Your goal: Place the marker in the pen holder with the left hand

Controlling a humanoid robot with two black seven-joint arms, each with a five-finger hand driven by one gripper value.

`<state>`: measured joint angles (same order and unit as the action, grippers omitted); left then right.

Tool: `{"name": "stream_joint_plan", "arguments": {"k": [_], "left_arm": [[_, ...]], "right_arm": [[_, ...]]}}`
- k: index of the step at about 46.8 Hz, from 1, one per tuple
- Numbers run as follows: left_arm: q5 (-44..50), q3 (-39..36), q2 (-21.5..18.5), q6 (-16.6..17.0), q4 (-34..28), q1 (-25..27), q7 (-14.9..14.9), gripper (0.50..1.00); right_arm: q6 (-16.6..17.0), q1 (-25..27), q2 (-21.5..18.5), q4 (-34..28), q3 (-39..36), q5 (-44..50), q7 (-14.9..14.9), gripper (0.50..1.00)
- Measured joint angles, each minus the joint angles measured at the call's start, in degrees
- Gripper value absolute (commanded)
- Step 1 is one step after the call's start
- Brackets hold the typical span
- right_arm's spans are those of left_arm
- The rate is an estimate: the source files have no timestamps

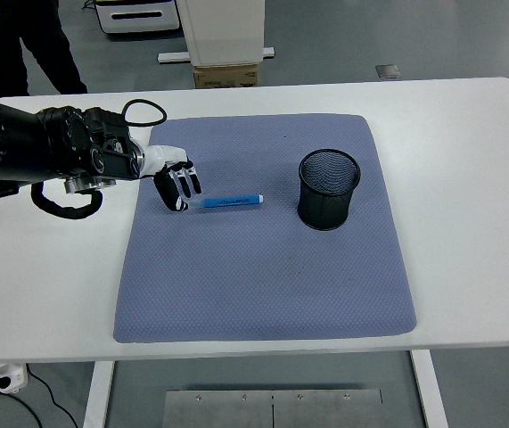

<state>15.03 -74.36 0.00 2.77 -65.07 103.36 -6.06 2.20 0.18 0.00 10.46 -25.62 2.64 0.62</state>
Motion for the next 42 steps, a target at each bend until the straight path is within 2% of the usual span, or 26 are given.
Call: {"name": "stream_joint_plan", "arguments": {"k": [42], "left_arm": [[-0.08,-0.5,0.0,0.07,2.34,-1.52,0.01,0.681]], "right_arm": [[0.0,0.0,0.0,0.0,-0.02,0.0,0.0,1.0]]}}
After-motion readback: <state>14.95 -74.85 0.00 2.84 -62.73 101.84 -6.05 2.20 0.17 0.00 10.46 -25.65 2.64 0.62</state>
